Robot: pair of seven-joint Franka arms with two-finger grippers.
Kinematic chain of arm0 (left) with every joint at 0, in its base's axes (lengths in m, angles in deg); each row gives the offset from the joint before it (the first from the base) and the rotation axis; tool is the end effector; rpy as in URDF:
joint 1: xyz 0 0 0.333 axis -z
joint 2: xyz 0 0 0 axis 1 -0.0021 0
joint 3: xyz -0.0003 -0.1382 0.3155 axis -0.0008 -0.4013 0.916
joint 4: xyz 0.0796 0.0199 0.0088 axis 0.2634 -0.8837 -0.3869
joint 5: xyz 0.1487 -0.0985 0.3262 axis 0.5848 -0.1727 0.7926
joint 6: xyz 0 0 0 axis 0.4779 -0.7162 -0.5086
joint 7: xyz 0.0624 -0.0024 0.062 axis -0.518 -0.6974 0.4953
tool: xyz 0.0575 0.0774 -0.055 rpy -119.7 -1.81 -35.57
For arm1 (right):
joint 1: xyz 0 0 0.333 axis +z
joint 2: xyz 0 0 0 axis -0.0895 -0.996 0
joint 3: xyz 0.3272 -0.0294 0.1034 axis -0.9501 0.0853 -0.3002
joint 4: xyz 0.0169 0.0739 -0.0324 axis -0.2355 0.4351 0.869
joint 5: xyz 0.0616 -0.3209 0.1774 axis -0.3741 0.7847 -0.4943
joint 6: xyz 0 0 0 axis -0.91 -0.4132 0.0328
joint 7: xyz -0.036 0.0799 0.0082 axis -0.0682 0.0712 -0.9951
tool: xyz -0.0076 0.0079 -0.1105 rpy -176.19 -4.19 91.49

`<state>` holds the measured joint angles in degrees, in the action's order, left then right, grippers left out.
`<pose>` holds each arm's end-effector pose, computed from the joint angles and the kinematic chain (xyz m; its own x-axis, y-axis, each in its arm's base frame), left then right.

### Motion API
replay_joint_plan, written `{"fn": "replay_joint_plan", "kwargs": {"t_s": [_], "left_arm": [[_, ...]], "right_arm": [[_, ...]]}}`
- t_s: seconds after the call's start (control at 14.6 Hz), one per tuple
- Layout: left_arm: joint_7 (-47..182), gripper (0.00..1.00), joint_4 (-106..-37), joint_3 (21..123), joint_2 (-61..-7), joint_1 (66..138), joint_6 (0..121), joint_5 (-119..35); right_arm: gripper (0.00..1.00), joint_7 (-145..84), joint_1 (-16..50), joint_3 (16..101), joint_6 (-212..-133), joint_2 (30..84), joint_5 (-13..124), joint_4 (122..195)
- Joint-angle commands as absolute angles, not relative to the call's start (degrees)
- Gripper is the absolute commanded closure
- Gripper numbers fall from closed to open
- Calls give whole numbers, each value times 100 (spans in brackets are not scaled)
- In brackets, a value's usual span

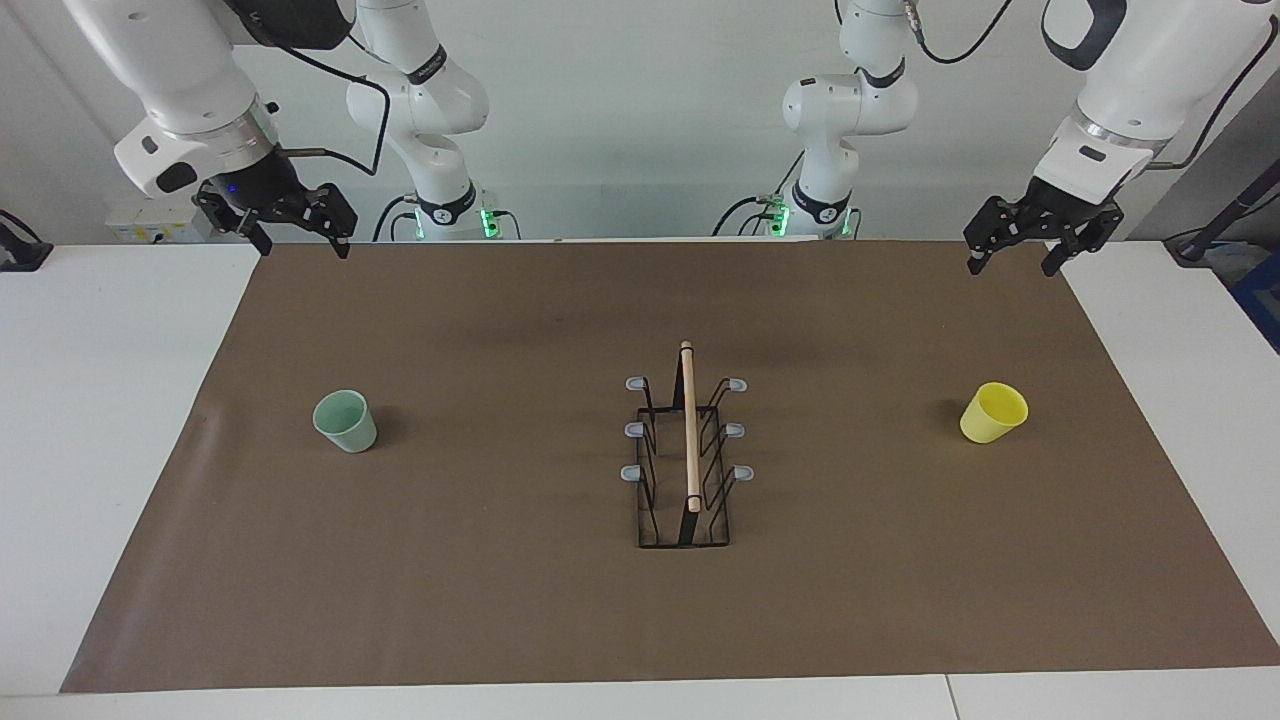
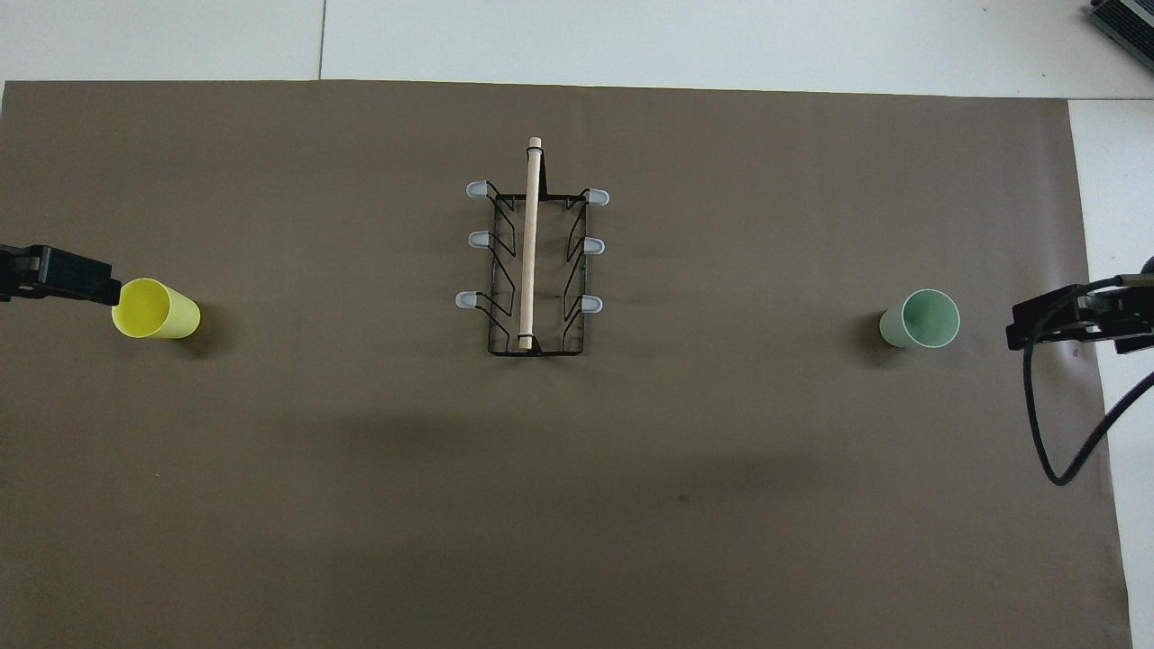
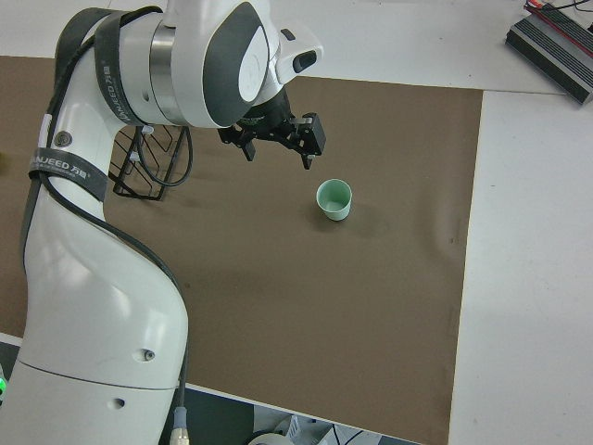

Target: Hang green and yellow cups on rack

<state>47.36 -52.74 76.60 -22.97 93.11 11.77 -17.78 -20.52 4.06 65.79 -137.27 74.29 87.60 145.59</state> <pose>0.5283 -0.0126 0.6540 0.9946 -0.1040 0.0049 -0.1040 -0.9945 0.0110 0.5072 -0.0133 0.6509 0.9920 -0.0620 -0.1103 -0.0595 -0.9979 0.0253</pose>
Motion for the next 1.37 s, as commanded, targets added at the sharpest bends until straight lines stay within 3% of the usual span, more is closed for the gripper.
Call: {"fn": "replay_joint_plan", "kwargs": {"t_s": [0.0, 0.82, 0.96, 1.17, 1.31], "left_arm": [[4751, 0, -5588, 7629, -2085, 9296, 1327, -1671], [4848, 0, -5492, 7690, -2146, 9296, 1371, -1732], [4856, 0, -5474, 7699, -2198, 9287, 1406, -1750], [4856, 0, -5089, 7926, -2654, 9304, 1423, -1864], [4847, 0, -4572, 8112, -3180, 9305, 1415, -1864]], "right_arm": [[0, -1963, 373, 6548, -13764, 7402, 8674, 14528], [0, -2068, 329, 6547, -13755, 7517, 8682, 14546], [0, -2016, 373, 6548, -14069, 7595, 8682, 14764], [0, -2007, 329, 6547, -14204, 7491, 8700, 14836], [0, -2025, 302, 6547, -14159, 7149, 8831, 14722]]}}
